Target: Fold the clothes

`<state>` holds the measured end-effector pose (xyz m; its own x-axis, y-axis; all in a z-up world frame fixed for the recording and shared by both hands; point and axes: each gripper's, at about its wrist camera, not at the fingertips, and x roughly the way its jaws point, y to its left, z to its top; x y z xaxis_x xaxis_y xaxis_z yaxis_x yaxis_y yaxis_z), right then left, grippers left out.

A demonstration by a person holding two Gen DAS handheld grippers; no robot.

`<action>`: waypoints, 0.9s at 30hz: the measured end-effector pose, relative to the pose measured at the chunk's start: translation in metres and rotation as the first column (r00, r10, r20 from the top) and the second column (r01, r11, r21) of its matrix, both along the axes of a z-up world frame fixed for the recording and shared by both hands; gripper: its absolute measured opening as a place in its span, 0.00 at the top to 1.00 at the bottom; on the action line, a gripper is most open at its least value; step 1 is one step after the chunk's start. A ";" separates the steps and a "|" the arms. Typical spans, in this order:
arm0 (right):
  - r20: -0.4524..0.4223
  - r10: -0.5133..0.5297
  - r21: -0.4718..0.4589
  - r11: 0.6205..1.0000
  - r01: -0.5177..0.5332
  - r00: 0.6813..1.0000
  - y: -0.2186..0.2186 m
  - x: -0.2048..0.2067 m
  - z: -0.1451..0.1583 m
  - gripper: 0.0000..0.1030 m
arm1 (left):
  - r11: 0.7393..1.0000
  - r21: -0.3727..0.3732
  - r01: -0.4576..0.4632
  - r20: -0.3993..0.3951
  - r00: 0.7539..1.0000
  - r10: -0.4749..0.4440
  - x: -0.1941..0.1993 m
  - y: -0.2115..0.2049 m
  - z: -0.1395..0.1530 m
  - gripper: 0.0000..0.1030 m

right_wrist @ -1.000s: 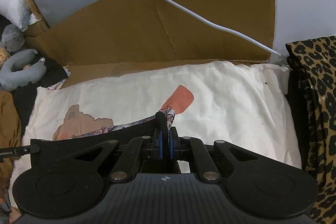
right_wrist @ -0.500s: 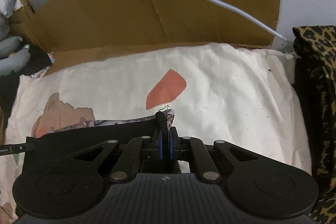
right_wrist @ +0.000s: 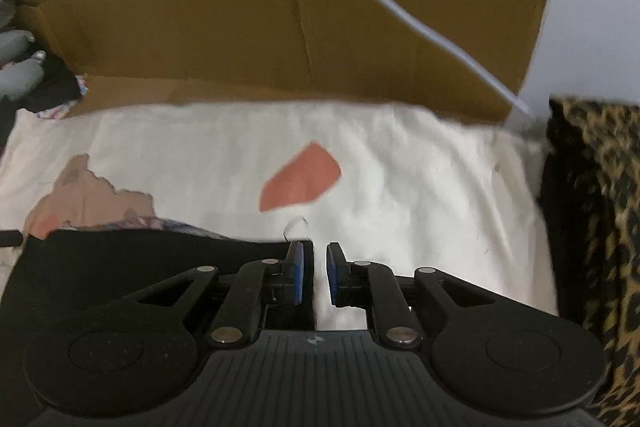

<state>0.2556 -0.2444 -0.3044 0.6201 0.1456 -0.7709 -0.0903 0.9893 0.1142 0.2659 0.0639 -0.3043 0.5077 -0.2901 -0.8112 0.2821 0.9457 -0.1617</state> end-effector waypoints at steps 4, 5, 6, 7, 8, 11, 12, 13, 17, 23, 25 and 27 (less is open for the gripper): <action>0.043 0.059 0.037 0.997 -0.060 0.997 0.012 -0.008 0.015 0.88 | 0.998 -0.031 0.053 0.030 0.998 -0.052 -0.013 -0.015 0.013 0.84; 0.045 0.081 0.049 0.995 -0.083 0.996 0.019 -0.009 0.017 0.88 | 0.997 -0.040 0.071 0.031 0.997 -0.070 -0.016 -0.021 0.015 0.84; 0.047 0.105 0.063 0.992 -0.108 0.993 0.026 -0.011 0.019 0.88 | 0.995 -0.048 0.087 0.034 0.996 -0.085 -0.019 -0.027 0.016 0.84; 0.048 0.125 0.070 0.989 -0.128 0.991 0.032 -0.012 0.020 0.88 | 0.993 -0.055 0.106 0.035 0.994 -0.104 -0.021 -0.032 0.016 0.84; 0.049 0.144 0.071 0.987 -0.147 0.988 0.039 -0.014 0.021 0.88 | 0.990 -0.062 0.125 0.037 0.992 -0.123 -0.023 -0.038 0.017 0.84; 0.056 0.180 0.063 0.981 -0.183 0.982 0.053 -0.018 0.024 0.88 | 0.984 -0.076 0.162 0.040 0.986 -0.159 -0.029 -0.050 0.018 0.84; 0.056 0.186 0.063 0.980 -0.189 0.981 0.057 -0.018 0.024 0.88 | 0.982 -0.083 0.169 0.038 0.985 -0.167 -0.031 -0.053 0.018 0.84; 0.055 0.191 0.063 0.979 -0.194 0.980 0.059 -0.019 0.024 0.88 | 0.980 -0.089 0.177 0.036 0.984 -0.174 -0.032 -0.056 0.017 0.84; 0.049 0.204 0.058 0.977 -0.207 0.978 0.068 -0.020 0.019 0.88 | 0.974 -0.078 0.213 0.039 0.977 -0.210 -0.038 -0.069 0.013 0.84; 0.032 0.231 0.034 0.972 -0.232 0.972 0.084 -0.018 0.009 0.88 | 0.965 -0.069 0.251 0.021 0.968 -0.250 -0.041 -0.087 0.001 0.84; 0.024 0.234 0.022 0.972 -0.234 0.972 0.087 -0.015 0.005 0.86 | 0.966 -0.061 0.252 0.021 0.968 -0.252 -0.038 -0.090 -0.005 0.84; 0.017 0.235 0.014 0.972 -0.235 0.972 0.088 -0.012 0.000 0.85 | 0.966 -0.053 0.254 0.017 0.967 -0.253 -0.035 -0.092 -0.010 0.84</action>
